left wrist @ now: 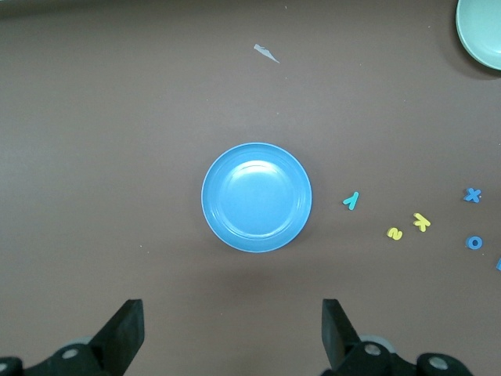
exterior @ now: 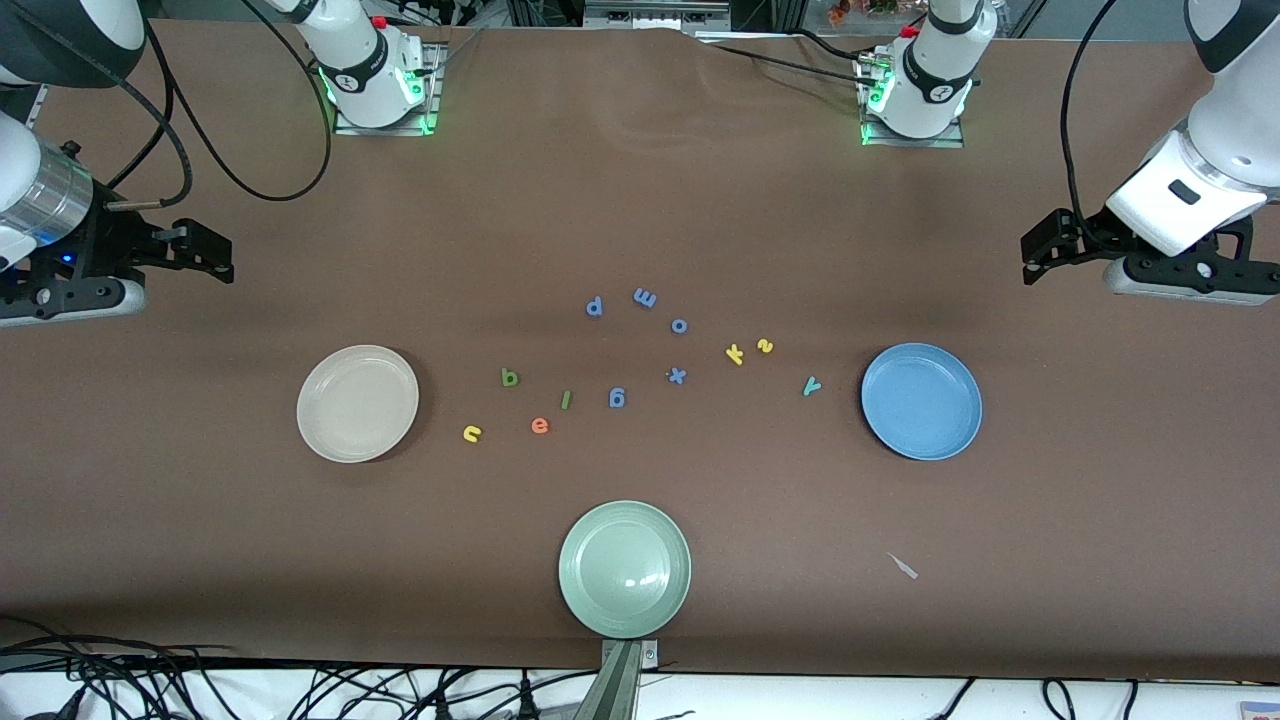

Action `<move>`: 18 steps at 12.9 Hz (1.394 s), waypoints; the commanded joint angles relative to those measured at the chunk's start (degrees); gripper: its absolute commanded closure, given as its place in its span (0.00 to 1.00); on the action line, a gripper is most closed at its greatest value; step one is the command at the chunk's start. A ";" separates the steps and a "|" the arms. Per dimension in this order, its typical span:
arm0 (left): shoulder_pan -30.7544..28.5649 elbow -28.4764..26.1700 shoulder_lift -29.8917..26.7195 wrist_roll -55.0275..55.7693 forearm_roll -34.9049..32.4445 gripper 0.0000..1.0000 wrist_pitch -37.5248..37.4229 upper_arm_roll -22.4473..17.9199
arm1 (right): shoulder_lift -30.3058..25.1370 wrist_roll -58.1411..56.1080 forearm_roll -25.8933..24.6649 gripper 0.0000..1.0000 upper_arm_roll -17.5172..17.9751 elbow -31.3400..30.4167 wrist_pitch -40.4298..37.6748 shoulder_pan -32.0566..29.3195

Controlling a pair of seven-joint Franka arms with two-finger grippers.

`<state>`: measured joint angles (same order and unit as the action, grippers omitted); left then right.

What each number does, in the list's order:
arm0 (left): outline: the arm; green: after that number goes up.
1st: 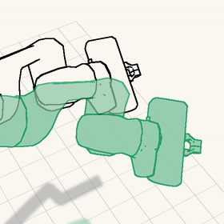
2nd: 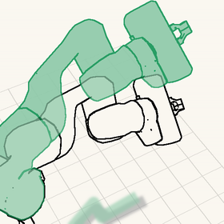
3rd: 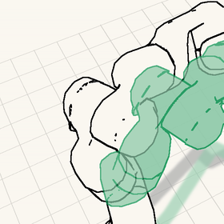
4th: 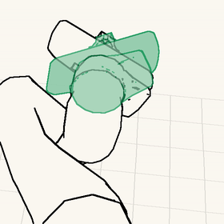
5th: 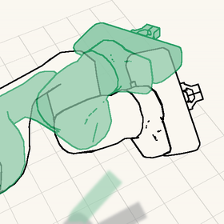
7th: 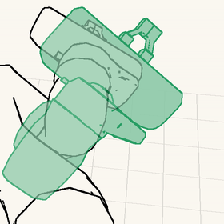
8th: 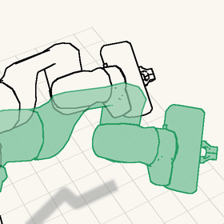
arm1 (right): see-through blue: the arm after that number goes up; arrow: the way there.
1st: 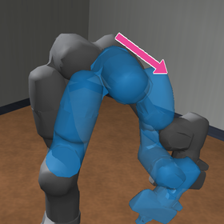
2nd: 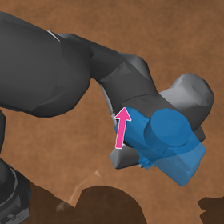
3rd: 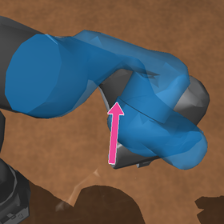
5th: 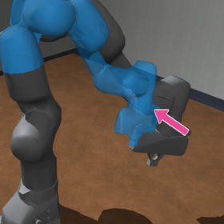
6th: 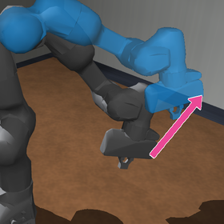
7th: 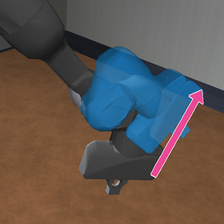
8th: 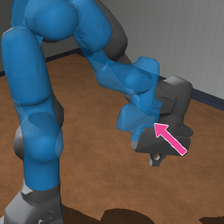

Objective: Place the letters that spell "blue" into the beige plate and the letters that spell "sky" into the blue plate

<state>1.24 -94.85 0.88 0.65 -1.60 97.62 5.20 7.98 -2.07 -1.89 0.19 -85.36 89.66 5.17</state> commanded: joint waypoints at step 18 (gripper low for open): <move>7.54 1.95 13.60 -2.75 1.16 0.00 0.29 -0.02 | -0.16 0.58 0.22 0.00 0.17 0.10 -0.11 -0.24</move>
<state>7.03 -94.78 10.13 0.38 -1.56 97.87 5.53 7.98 -2.07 -1.88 0.17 -85.36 89.67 5.16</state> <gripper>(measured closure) 0.000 0.000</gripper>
